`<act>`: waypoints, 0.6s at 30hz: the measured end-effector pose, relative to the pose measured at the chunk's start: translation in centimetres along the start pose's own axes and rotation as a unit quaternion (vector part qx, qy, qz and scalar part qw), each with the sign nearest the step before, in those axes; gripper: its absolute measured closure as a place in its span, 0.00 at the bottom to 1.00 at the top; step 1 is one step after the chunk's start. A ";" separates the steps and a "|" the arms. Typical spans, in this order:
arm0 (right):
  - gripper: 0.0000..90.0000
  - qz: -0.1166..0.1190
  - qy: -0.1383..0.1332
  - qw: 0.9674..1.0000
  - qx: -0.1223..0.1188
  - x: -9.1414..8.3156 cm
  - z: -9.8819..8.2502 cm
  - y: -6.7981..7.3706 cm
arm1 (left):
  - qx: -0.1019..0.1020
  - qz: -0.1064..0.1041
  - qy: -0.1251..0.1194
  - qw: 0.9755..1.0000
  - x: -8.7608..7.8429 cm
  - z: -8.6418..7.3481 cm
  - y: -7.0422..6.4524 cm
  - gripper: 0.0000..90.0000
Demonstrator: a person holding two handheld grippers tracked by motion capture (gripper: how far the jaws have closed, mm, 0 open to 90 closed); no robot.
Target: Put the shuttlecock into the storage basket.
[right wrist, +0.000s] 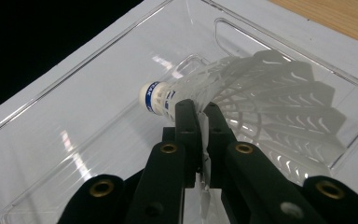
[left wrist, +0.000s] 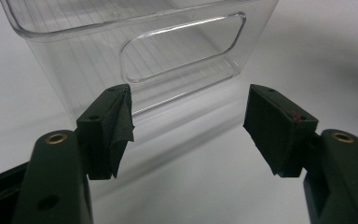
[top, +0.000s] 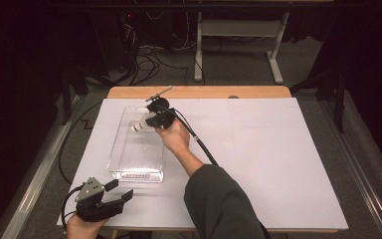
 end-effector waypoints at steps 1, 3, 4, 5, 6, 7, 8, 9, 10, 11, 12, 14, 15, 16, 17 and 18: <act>0.98 -0.002 0.002 1.000 -0.002 0.0 0.1 0.0 | 0.001 0.000 0.001 1.000 0.0 0.0 0.0 0.37; 0.98 -0.003 0.004 1.000 -0.002 0.1 0.3 0.1 | 0.005 0.004 0.002 1.000 0.0 0.0 -0.1 0.37; 0.98 -0.002 0.004 1.000 -0.002 0.2 0.3 0.2 | 0.006 0.005 0.002 1.000 0.1 0.0 -0.1 0.37; 0.98 -0.002 0.005 1.000 -0.004 0.2 0.4 0.2 | 0.006 0.006 0.003 1.000 0.0 0.0 -0.1 0.37; 0.98 -0.002 0.005 1.000 -0.005 0.3 0.5 0.3 | 0.006 0.007 0.002 1.000 0.0 0.0 0.0 0.37; 0.98 -0.003 0.007 1.000 -0.003 0.4 0.5 0.4 | 0.006 0.006 0.003 1.000 0.0 0.0 0.0 0.37; 0.98 -0.003 0.008 1.000 -0.004 0.5 0.6 0.5 | 0.005 0.006 0.002 1.000 0.0 0.0 0.0 0.37; 0.98 -0.003 0.010 1.000 -0.003 0.6 0.7 0.6 | 0.004 0.005 0.003 1.000 0.0 0.0 0.0 0.37; 0.98 -0.002 0.010 1.000 -0.002 0.7 0.7 0.7 | 0.004 0.005 0.003 1.000 0.0 0.0 0.0 0.37; 0.98 -0.002 0.012 1.000 -0.002 0.9 0.8 0.9 | 0.004 0.005 0.002 1.000 0.0 0.0 0.0 0.37; 0.98 -0.002 0.013 1.000 -0.003 1.0 0.8 1.1 | 0.004 0.004 0.001 1.000 0.0 0.0 0.0 0.37; 0.98 -0.003 0.016 1.000 -0.004 1.2 0.9 1.4 | 0.003 0.003 0.002 1.000 0.0 0.0 0.0 0.37; 0.98 -0.004 0.016 1.000 -0.007 1.3 0.9 1.5 | 0.004 0.002 0.003 1.000 0.0 0.0 0.0 0.37; 0.98 -0.005 0.017 1.000 -0.004 1.4 1.0 1.6 | 0.005 0.003 0.003 1.000 0.0 0.0 -0.1 0.37; 0.98 -0.006 0.016 1.000 -0.007 1.5 1.0 1.7 | 0.006 0.003 0.004 1.000 0.0 0.0 -0.1 0.37; 0.98 -0.007 0.018 1.000 -0.008 1.6 1.1 1.7 | 0.007 0.002 0.005 1.000 0.1 0.0 -0.1 0.37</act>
Point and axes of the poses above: each handheld gripper's, and its own axes: x roughly forward along the jaws, z roughly out of its top, y roughly to its left, the point moved 4 cm from there along x, roughly forward along the jaws, and after that the axes turned 14 degrees about -z, right-handed, at the moved point
